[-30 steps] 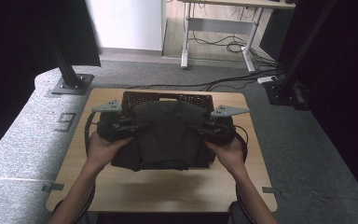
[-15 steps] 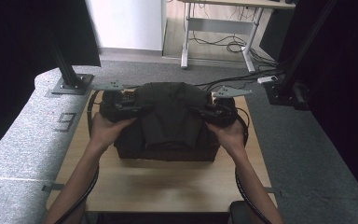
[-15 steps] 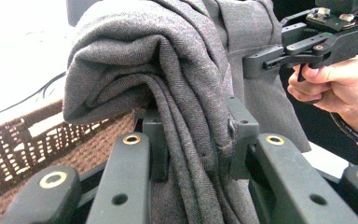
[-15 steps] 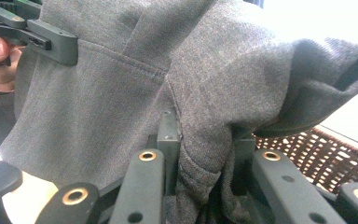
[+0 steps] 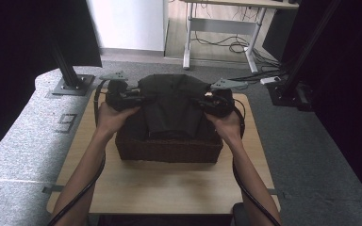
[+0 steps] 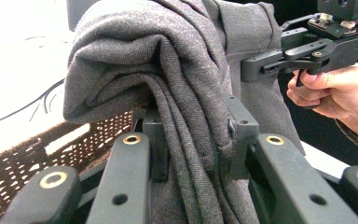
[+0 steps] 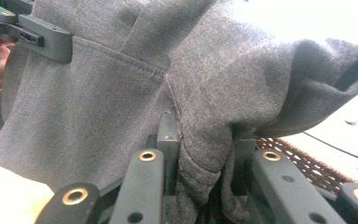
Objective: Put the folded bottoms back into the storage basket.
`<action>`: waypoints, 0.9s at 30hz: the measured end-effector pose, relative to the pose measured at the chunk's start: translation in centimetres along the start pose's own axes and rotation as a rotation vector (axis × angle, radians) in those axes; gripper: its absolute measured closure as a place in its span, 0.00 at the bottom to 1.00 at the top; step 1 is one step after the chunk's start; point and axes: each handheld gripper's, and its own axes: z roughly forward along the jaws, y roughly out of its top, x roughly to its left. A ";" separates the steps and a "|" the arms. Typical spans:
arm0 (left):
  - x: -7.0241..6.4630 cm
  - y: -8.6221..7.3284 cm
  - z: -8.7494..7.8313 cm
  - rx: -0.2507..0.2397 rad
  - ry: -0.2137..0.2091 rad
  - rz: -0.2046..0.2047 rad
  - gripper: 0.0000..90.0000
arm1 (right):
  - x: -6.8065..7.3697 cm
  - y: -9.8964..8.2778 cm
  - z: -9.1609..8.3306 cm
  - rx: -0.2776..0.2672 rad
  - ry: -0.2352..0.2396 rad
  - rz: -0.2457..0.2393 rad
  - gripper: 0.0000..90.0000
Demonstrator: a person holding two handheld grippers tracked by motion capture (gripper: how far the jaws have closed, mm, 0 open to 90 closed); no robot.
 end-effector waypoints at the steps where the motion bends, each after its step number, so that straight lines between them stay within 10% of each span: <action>1: 0.3 -0.1 0.2 -0.001 0.000 0.000 0.75 | -0.2 0.0 0.3 0.005 -0.007 -0.002 0.81; 27: 6.1 -6.6 4.7 0.099 0.039 -0.063 0.75 | -2.2 -5.9 7.5 0.138 -0.051 0.055 0.81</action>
